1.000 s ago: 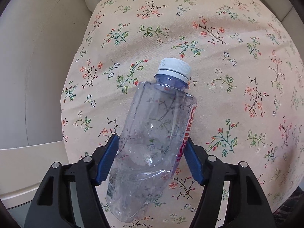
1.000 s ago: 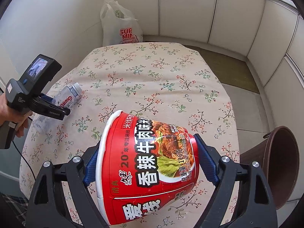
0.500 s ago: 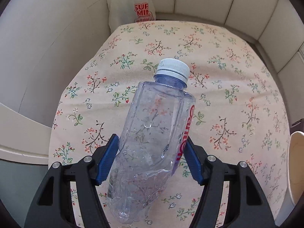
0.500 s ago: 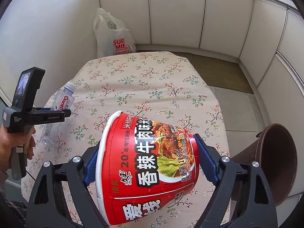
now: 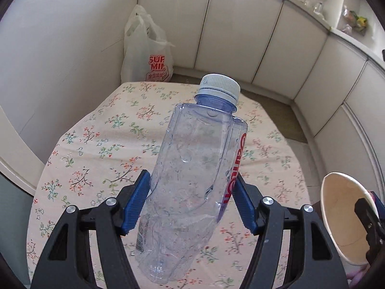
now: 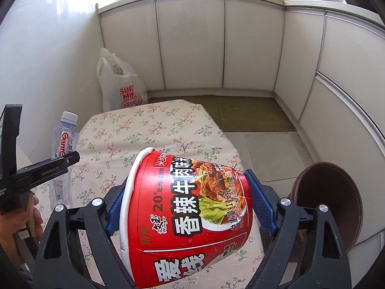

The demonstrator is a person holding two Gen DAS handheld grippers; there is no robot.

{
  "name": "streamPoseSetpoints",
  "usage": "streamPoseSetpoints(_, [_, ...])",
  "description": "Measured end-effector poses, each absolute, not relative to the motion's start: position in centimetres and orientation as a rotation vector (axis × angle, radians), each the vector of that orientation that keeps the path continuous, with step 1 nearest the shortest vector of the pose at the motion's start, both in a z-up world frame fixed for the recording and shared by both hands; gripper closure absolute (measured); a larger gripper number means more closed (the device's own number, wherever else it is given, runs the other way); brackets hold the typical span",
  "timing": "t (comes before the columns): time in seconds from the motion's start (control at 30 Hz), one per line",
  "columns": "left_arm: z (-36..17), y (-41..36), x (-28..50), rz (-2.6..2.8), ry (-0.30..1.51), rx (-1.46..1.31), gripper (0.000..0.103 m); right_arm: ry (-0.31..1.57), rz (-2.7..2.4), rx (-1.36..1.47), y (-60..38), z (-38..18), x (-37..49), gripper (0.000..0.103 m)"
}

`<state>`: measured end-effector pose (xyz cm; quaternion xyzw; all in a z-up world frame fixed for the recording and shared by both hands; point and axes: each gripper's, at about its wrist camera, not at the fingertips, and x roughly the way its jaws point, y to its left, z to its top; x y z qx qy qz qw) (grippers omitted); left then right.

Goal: Collect trash
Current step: 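Lift the noodle cup and water bottle and carry both over the brown bin, then open both tools to drop the cup and bottle into the bin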

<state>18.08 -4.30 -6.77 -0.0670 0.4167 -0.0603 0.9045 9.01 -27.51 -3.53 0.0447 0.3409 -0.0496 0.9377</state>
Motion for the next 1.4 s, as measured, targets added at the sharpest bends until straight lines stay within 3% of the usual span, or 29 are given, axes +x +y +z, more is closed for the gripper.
streamPoseSetpoints(0.57, [-0.2,-19.3,10.8,-0.382,0.634,-0.164,0.037,0.466,-0.36,0.187,-38.8,0.4,2.3,0.021])
streamPoseSetpoints(1.4, [0.2,-36.3,6.5,-0.679,0.639,-0.213,0.037,0.435,-0.713,0.297,-53.2,-3.0,-3.9,0.02])
